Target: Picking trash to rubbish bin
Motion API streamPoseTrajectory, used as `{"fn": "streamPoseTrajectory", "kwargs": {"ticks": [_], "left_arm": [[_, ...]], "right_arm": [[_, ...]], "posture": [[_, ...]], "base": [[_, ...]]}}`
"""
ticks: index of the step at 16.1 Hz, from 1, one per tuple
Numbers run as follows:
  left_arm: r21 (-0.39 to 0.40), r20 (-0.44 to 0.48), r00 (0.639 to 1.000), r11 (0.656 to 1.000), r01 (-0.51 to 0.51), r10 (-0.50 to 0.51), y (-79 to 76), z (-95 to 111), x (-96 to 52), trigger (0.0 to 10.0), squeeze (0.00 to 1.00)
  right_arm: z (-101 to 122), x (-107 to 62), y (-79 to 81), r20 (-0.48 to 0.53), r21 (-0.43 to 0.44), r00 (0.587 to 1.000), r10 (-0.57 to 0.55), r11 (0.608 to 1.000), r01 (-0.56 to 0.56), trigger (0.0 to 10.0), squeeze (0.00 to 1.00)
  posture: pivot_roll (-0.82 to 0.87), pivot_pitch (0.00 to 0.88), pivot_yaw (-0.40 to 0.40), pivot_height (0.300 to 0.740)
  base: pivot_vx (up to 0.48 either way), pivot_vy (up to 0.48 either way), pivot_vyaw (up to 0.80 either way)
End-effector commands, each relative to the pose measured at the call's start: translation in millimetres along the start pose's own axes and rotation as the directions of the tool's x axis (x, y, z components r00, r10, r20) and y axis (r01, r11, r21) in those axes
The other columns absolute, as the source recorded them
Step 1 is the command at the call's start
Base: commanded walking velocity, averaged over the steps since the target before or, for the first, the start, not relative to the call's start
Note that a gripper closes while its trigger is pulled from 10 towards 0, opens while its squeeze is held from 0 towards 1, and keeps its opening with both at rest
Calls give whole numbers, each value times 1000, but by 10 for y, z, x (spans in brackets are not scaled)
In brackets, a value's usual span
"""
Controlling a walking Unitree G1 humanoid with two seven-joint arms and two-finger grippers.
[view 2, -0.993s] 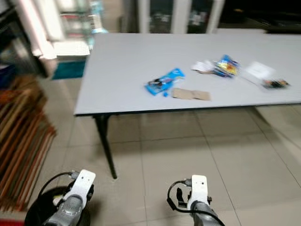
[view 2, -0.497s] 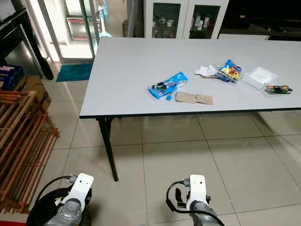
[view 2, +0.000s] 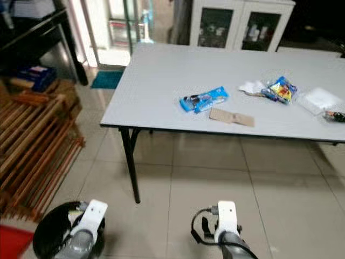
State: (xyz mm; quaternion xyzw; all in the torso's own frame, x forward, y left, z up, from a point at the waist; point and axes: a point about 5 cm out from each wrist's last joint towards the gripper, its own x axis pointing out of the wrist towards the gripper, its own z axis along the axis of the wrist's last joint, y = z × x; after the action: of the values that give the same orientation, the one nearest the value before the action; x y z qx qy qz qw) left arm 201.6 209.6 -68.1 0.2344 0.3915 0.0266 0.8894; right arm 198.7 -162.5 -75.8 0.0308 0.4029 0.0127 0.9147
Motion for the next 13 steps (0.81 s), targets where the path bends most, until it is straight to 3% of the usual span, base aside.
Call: {"fn": "streamPoseTrajectory", "kwargs": {"ticks": [1,13], "left_arm": [[6,15,1000,1000,-10,10,-3,50,9,10000,0],[-12,11,1000,1000,-14,14,-23,72,12,10000,0]], "right_arm": [[-13,-5,-19,-7,-9,1000,0,1000,0,10000,0],[19,2,-38,-3,-18,1000,7,1000,-7,10000,0]], "posture": [[-18,0,-77,740],[-20,0,-90,740]], "base": [[0,-401,0],[0,-344,0]]}}
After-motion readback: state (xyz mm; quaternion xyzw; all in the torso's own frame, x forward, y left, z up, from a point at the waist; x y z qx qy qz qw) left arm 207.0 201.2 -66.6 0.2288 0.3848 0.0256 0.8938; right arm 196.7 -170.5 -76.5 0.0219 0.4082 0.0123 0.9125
